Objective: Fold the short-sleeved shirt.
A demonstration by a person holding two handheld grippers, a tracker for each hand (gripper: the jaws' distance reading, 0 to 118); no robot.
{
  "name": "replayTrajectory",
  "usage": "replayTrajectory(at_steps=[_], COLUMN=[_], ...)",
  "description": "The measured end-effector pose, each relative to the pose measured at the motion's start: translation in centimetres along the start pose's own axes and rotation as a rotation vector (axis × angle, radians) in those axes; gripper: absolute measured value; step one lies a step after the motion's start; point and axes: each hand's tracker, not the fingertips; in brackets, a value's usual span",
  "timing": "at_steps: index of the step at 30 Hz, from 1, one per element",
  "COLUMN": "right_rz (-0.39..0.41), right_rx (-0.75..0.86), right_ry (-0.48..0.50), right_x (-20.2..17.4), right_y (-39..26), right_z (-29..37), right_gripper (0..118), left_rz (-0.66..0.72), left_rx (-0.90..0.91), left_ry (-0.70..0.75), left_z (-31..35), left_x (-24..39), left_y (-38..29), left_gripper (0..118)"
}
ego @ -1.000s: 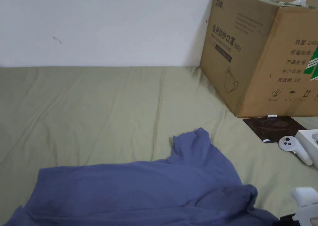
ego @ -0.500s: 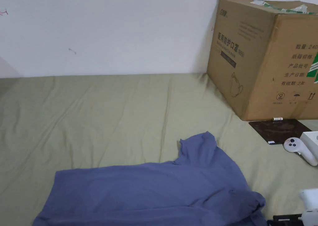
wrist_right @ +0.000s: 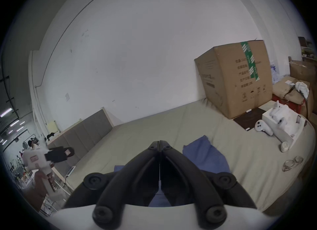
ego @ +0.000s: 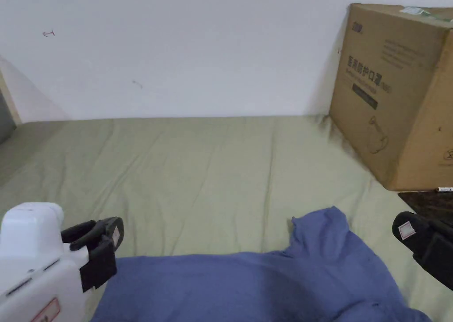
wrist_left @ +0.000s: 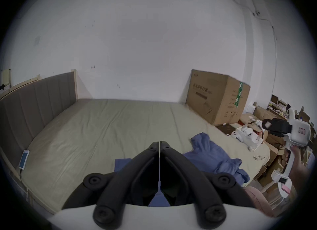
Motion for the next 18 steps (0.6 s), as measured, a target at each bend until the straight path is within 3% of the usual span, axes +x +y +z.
replayTrajectory(at_steps=[3,7,8,11,12,13,18], right_rz=[0.014,0.013,0.005,-0.014,-0.017,-0.021,-0.038], right_rx=[-0.052,-0.155,-0.192,-0.259,-0.267,-0.276,-0.325], right_ry=[-0.034,-0.055,-0.065,-0.089,-0.095,-0.101,-0.104], right_x=[0.2,1.2,1.7,2.6,2.9,3.0,3.6], right_y=[-0.6,-1.9,-2.1,-3.1,-3.2,-3.4,-3.8], right_z=[-2.0,-4.9,-5.8,-7.8,-8.3,-8.7,-10.5], right_gripper=[0,0,0,0,0,0,0], left_rz=[-0.026,-0.060,-0.036,0.033,0.037,0.035,0.015], left_rx=[-0.312,-0.541,-0.570,-0.662,-0.695,-0.633,-0.724], left_ry=[0.029,0.087,0.086,0.083,0.094,0.094,0.168], left_z=[-7.2,-17.0,-19.1,-23.8,-25.2,-26.1,-31.0], left_x=[-4.3,-10.3,-11.8,-14.2,-14.6,-15.2,-16.4], left_y=[1.2,-1.8,-2.7,-6.0,-7.1,-7.7,-12.8], left_gripper=[0,1,7,109,116,111,114])
